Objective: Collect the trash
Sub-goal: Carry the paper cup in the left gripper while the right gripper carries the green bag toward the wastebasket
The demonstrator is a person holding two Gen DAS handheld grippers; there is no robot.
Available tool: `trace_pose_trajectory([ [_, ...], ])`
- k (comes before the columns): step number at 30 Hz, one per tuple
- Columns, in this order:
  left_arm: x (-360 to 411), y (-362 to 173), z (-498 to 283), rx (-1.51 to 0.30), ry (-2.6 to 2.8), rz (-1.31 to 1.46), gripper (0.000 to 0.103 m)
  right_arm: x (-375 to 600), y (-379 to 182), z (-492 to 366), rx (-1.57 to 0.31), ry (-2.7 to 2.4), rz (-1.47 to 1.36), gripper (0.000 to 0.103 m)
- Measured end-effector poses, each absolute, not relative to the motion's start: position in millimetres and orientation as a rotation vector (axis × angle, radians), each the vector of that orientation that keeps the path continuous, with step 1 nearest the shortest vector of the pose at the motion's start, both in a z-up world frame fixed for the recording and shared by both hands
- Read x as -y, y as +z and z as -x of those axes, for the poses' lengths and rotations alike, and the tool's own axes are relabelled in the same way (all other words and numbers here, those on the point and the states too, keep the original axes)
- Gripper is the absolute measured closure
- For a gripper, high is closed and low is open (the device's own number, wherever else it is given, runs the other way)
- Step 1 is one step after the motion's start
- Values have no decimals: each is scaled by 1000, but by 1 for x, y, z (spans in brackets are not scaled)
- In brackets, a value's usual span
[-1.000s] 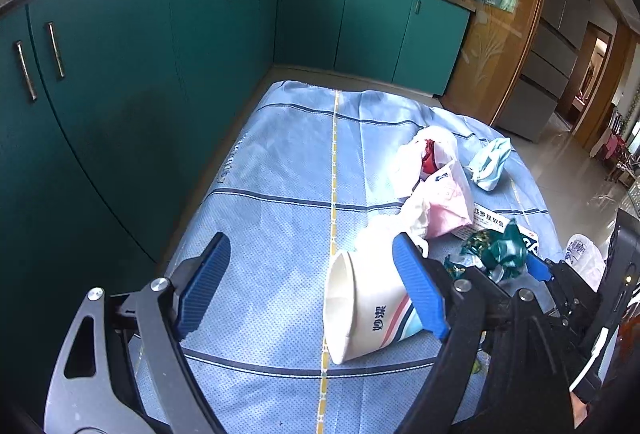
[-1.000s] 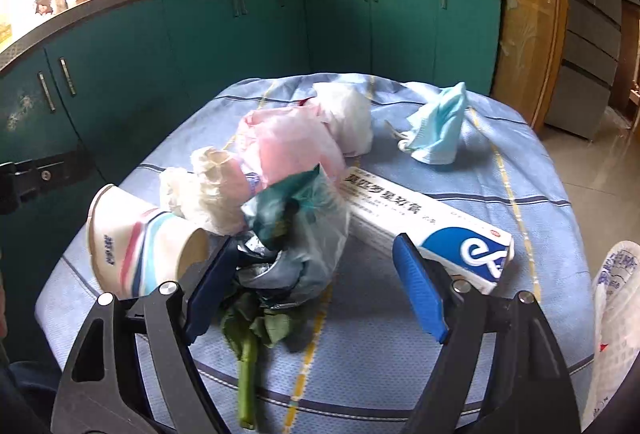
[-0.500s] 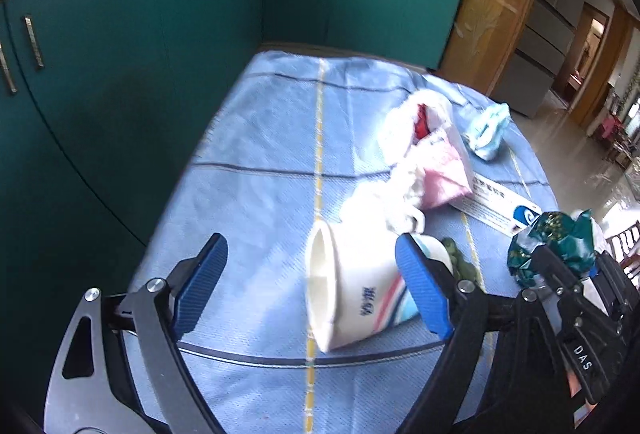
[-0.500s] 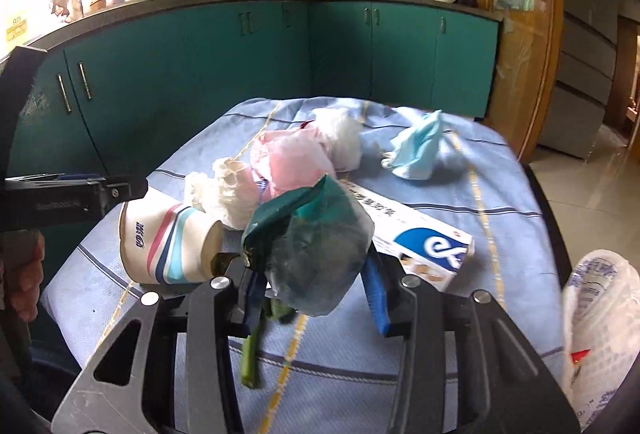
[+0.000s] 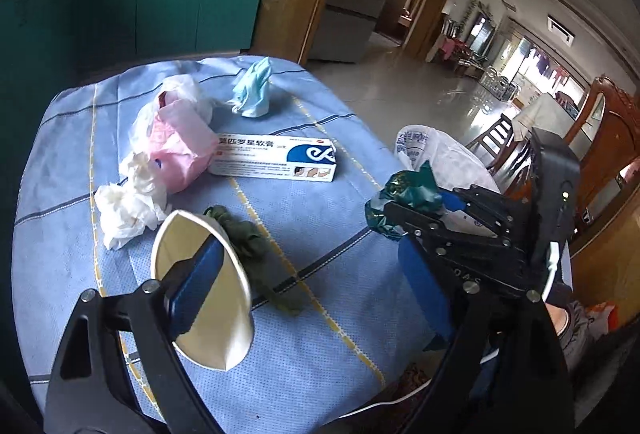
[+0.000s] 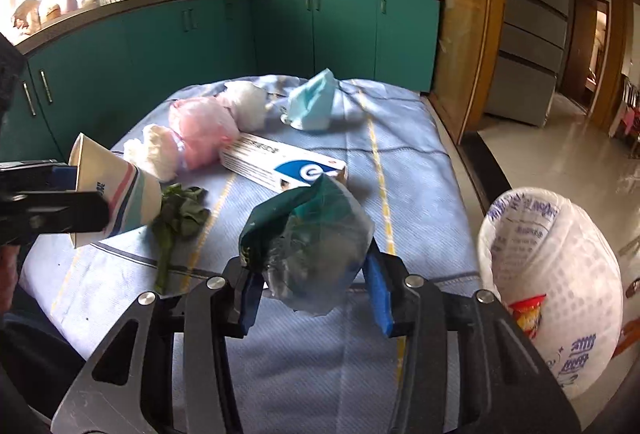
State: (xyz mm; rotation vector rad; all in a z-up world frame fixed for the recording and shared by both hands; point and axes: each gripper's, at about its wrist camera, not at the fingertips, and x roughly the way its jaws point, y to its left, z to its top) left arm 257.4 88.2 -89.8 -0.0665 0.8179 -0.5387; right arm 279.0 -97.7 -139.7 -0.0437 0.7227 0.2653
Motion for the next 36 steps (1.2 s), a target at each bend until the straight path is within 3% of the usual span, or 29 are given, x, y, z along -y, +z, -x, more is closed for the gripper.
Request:
trace_pose_trajectory([
  [5, -94, -89, -258, -810, -504, 70, 11, 99, -144, -275, -730, 263, 41, 52],
  [14, -105, -58, -249, -621, -491, 109, 11, 100, -144, -274, -729, 267, 37, 50],
  [20, -131, -82, -273, -774, -220, 72, 11, 100, -143, -274, -727, 263, 43, 49],
  [27, -170, -107, -282, -900, -85, 98, 11, 100, -141, -273, -707, 232, 65, 37],
  [36, -143, -128, -276, -977, -106, -47, 10, 104, -140, -277, -690, 175, 81, 28],
])
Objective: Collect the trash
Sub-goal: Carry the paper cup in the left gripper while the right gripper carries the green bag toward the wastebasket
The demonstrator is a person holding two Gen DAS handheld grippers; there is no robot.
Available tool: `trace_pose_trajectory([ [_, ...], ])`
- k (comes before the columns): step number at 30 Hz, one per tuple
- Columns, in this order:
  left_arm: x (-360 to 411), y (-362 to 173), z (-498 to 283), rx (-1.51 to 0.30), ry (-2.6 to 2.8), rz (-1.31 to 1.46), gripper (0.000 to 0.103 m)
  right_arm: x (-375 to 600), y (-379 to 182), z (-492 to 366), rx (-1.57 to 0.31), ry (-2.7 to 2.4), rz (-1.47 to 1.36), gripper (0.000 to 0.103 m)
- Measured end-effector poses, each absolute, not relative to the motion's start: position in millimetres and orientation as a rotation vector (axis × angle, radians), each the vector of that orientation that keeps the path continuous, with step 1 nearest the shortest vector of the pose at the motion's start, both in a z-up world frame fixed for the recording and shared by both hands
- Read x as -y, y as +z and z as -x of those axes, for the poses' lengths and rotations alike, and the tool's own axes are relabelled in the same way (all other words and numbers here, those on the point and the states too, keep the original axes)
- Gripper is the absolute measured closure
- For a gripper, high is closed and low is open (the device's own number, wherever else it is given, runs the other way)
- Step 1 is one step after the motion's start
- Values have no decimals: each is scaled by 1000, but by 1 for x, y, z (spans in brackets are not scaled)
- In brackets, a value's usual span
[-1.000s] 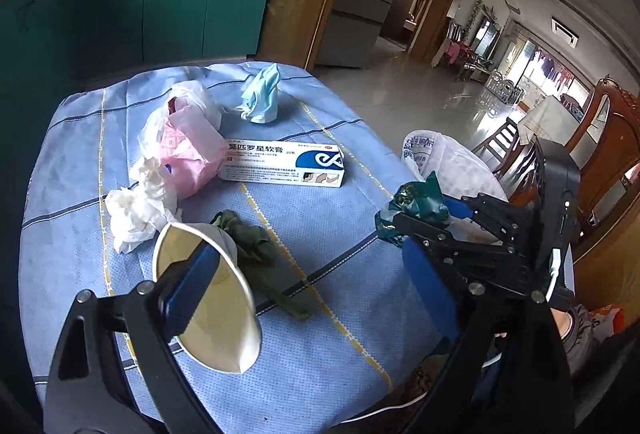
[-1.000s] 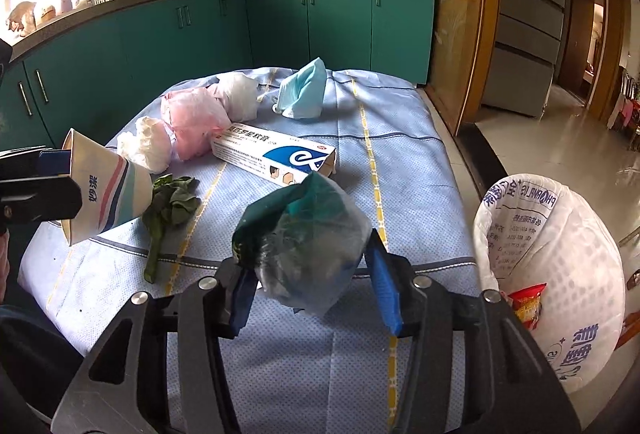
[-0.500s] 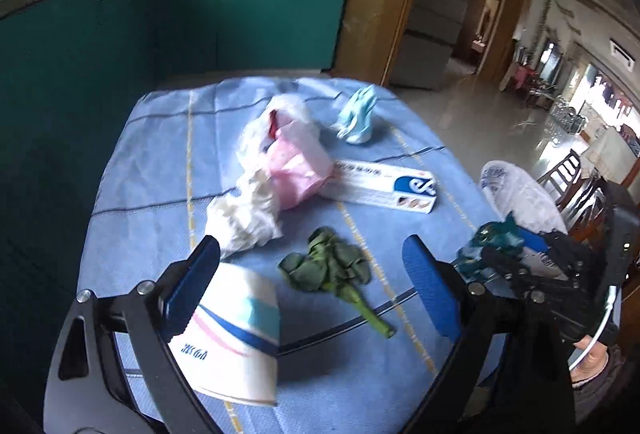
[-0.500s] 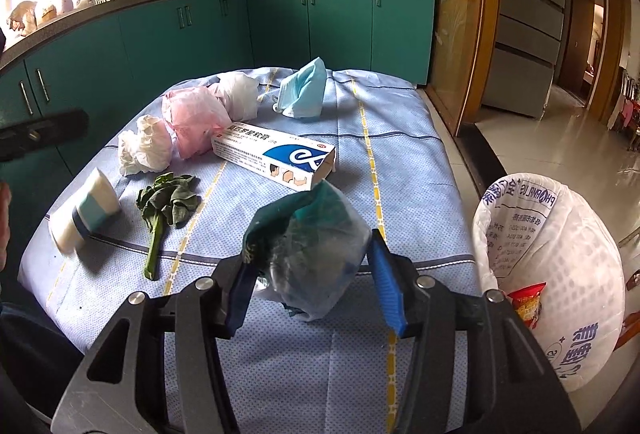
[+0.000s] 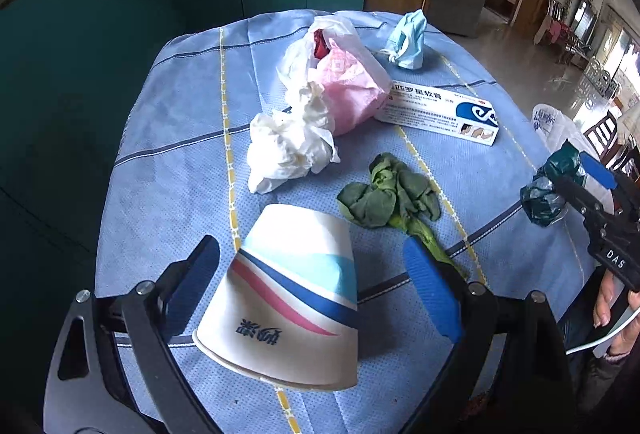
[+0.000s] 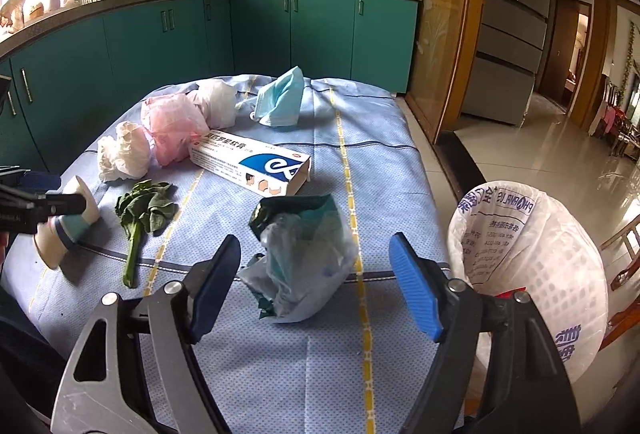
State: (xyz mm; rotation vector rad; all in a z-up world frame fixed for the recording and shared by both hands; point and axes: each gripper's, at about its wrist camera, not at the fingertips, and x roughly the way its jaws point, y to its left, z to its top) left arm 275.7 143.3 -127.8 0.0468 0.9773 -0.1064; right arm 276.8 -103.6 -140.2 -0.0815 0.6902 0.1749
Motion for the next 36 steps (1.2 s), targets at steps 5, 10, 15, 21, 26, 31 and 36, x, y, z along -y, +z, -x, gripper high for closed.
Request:
trace_pose_trajectory([
  [5, -135, -136, -275, -999, -107, -91, 10, 105, -139, -281, -690, 166, 81, 28],
  [10, -134, -138, -275, -1003, -95, -98, 10, 101, -138, -273, -681, 175, 96, 28],
  [15, -132, -138, -276, -999, -100, -95, 10, 92, -145, -275, -693, 193, 113, 28],
  [21, -135, -142, -278, -1016, -84, -92, 20, 81, -150, -281, -700, 213, 116, 28],
  [26, -138, -142, -278, -1012, -77, -81, 31, 76, -149, -283, -696, 231, 116, 49],
  [31, -139, -138, -276, -989, -76, -76, 31, 73, -144, -279, -673, 242, 124, 50],
  [36, -139, -116, -269, -872, -101, -58, 31, 74, -134, -271, -653, 261, 118, 50],
])
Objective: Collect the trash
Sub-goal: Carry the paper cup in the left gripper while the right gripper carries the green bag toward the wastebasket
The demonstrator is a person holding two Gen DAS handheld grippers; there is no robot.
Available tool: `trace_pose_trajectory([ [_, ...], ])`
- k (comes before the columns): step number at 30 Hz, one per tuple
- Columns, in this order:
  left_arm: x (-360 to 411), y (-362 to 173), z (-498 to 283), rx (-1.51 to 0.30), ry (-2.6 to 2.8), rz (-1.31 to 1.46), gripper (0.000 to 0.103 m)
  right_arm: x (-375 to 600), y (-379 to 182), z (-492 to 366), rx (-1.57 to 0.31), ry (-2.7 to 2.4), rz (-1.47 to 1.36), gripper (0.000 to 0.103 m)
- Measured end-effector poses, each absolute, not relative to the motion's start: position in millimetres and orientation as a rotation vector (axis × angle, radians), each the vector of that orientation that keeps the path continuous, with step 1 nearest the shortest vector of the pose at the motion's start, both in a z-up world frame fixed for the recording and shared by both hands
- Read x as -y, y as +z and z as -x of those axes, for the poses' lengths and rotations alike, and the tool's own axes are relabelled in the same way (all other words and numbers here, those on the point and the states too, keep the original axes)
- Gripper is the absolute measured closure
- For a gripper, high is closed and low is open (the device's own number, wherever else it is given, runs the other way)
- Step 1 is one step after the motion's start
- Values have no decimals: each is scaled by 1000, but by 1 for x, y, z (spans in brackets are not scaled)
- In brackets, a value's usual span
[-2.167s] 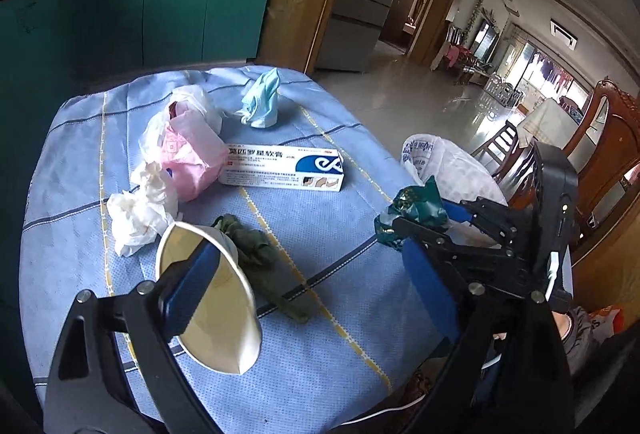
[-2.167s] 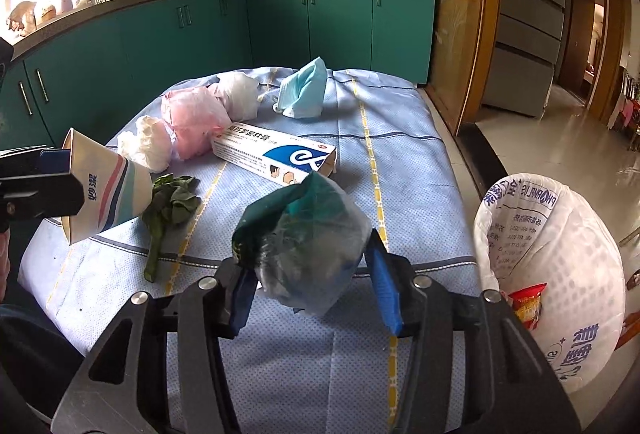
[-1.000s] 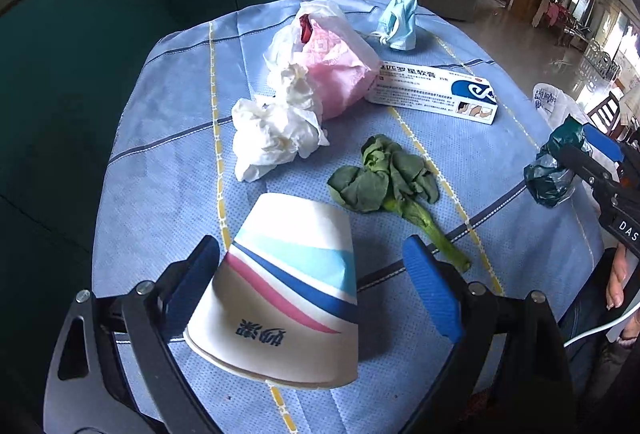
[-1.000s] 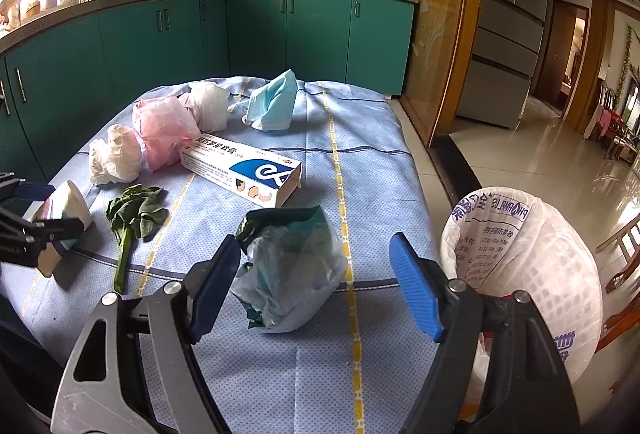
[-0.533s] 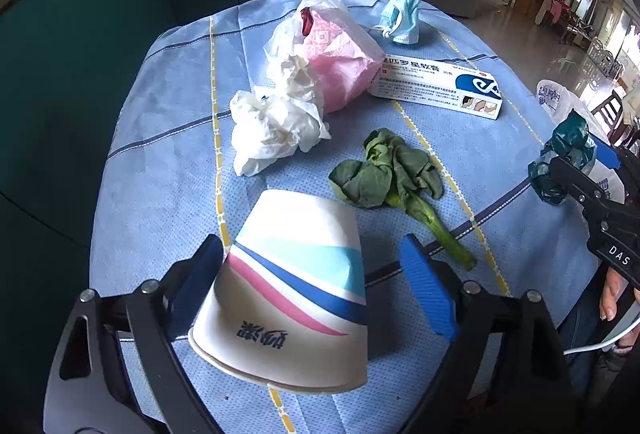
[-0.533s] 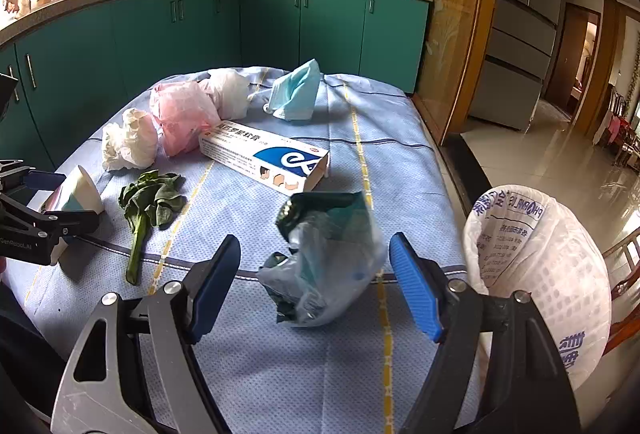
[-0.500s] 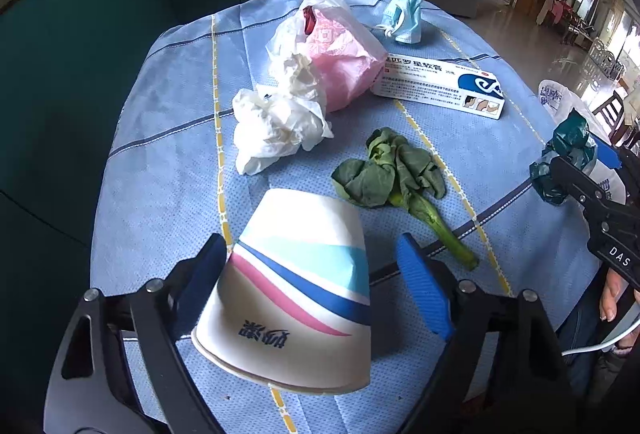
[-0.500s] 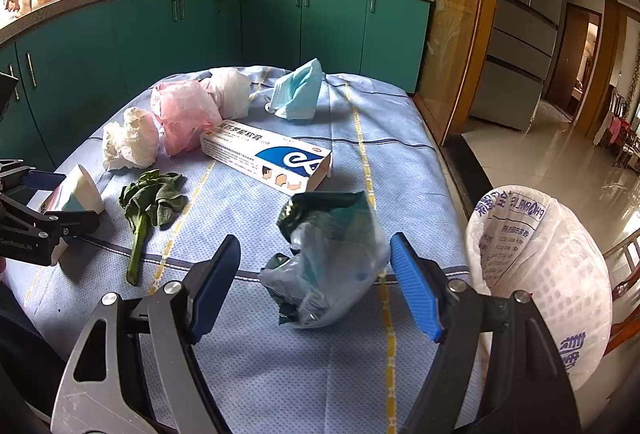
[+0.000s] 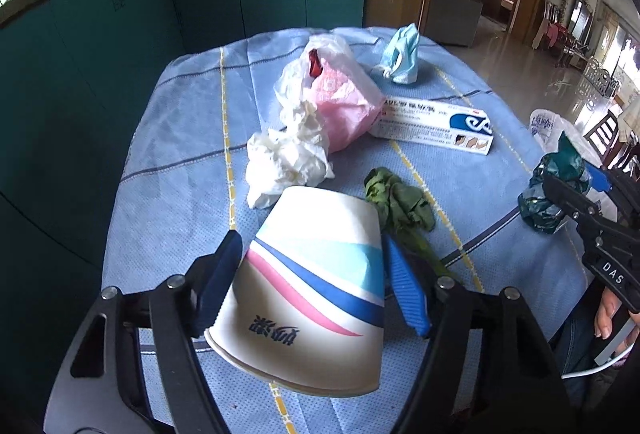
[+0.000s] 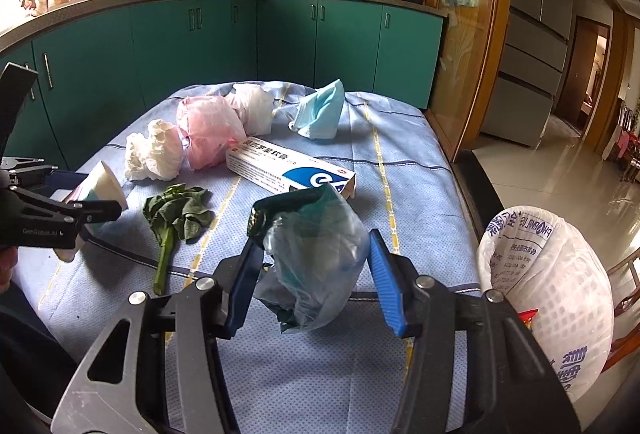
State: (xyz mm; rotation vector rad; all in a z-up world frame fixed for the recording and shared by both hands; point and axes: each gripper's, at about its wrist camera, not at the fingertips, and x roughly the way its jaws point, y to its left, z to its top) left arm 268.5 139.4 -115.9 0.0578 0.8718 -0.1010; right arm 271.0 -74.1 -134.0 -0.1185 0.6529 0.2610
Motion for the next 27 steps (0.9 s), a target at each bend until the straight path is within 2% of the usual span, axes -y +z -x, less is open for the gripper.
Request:
trace_pose_trajectory([
  [8, -113, -89, -256, -732, -198, -64, 31, 77, -127, -261, -650, 261, 140, 50],
  [17, -80, -96, -254, -745, -245, -126, 31, 86, -128, -237, -682, 264, 295, 50],
  [27, -69, -100, -258, -760, -256, -119, 31, 90, -145, -258, -746, 256, 213, 50],
])
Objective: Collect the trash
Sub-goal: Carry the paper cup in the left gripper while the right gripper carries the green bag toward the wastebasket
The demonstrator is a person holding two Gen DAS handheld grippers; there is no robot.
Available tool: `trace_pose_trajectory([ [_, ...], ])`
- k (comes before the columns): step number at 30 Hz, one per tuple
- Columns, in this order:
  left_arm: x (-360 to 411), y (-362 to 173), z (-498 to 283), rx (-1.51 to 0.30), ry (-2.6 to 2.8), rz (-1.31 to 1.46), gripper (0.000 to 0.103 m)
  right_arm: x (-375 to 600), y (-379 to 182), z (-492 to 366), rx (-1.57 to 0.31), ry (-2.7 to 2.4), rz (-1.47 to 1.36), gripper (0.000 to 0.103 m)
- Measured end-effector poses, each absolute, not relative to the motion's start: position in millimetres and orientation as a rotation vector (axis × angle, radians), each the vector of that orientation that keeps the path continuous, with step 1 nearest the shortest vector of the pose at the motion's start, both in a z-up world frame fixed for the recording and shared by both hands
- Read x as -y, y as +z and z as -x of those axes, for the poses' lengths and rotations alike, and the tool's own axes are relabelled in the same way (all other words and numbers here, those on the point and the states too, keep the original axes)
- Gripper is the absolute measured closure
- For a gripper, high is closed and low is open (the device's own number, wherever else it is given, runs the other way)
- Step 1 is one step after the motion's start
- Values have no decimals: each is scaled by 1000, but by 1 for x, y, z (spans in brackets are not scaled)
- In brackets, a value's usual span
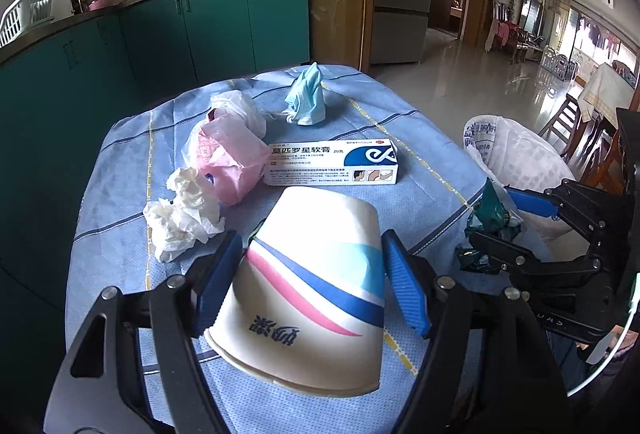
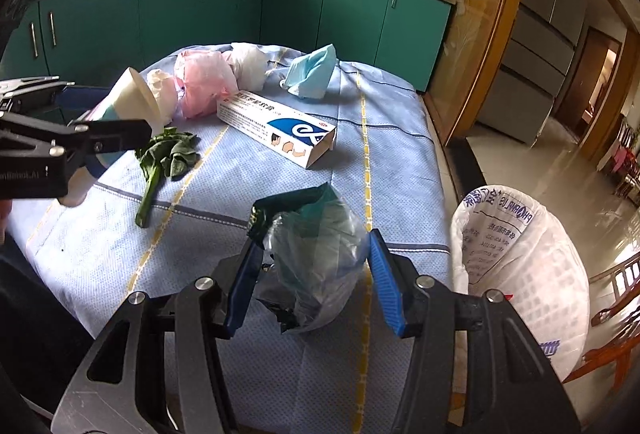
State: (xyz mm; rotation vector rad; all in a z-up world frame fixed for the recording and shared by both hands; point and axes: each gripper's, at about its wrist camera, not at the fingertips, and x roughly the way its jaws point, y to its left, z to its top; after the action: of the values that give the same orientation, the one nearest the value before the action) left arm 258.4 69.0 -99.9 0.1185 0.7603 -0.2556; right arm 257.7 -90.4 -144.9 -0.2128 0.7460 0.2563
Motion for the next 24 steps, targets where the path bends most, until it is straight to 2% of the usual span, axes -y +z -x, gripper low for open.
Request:
trace_pose_trajectory([
  [21, -80, -103, -265, -787, -234, -48, 31, 109, -142, -281, -716, 196, 113, 49],
  [23, -79, -103, -265, -789, -235, -46, 31, 99, -145, -283, -726, 213, 151, 43],
  [24, -79, -104, -265, -789, -235, -46, 31, 95, -146, -283, -724, 216, 163, 34],
])
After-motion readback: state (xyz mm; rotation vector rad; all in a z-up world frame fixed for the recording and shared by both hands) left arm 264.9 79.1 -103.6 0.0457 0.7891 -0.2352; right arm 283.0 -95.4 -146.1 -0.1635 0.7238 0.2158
